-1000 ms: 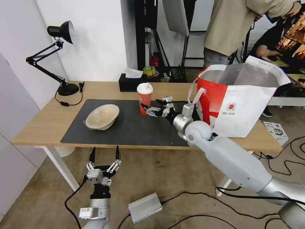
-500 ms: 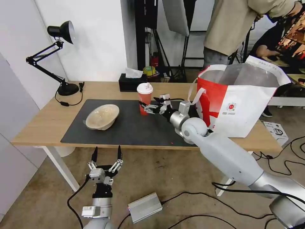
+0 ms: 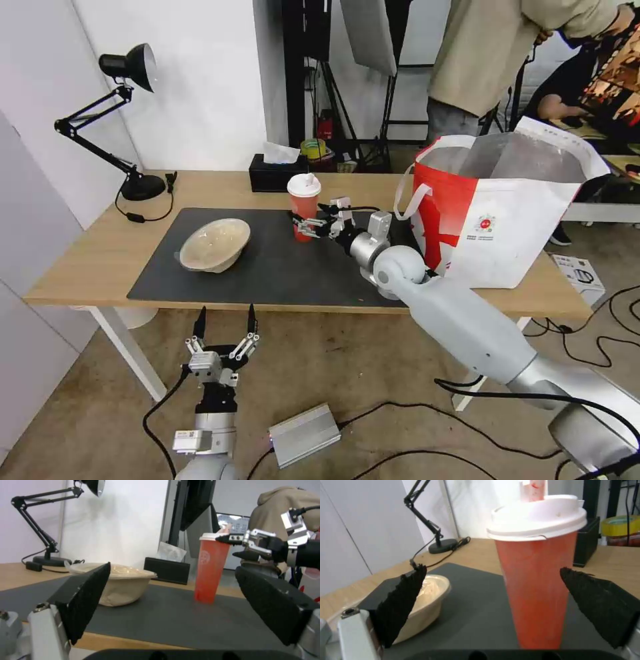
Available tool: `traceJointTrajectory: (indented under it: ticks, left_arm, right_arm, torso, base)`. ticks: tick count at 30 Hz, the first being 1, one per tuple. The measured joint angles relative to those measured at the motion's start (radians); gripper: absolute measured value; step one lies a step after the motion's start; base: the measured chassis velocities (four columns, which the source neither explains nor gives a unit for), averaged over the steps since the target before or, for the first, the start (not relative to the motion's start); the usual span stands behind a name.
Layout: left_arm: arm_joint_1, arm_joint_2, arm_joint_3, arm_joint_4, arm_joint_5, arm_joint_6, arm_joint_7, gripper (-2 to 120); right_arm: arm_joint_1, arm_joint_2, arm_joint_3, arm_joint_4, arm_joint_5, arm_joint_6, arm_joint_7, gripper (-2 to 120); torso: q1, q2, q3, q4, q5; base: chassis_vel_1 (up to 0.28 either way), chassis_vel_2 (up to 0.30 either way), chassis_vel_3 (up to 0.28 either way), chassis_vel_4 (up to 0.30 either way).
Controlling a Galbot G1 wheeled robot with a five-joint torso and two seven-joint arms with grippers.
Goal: Pick up the trash from the table and place it into the takeout bag.
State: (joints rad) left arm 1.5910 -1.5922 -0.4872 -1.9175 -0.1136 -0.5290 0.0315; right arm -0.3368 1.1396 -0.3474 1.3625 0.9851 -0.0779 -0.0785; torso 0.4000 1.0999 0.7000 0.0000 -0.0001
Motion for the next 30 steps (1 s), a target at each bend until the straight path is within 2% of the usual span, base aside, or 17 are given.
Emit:
traceJointTrajectory:
  ticks: [13,30]
  left_arm:
    - [-0.018,0.001,0.009,0.012,-0.003,0.007,0.003,100]
    - [-0.003,0.000,0.001,0.015,0.002,0.003,0.004,100]
  right_arm:
    - [0.005,0.043,0.035,-0.107,-0.044,0.027,-0.044,100]
    - [0.026,0.071,0.033,-0.173,-0.048,0.045,-0.071,100]
  torso:
    - [0.000,0.000,0.000,0.0001,0.0001]
    - [0.000,0.000,0.000,0.0000,0.0000]
  base:
    - [0.000,0.000,0.000,0.000]
    - [0.000,0.000,0.000,0.000]
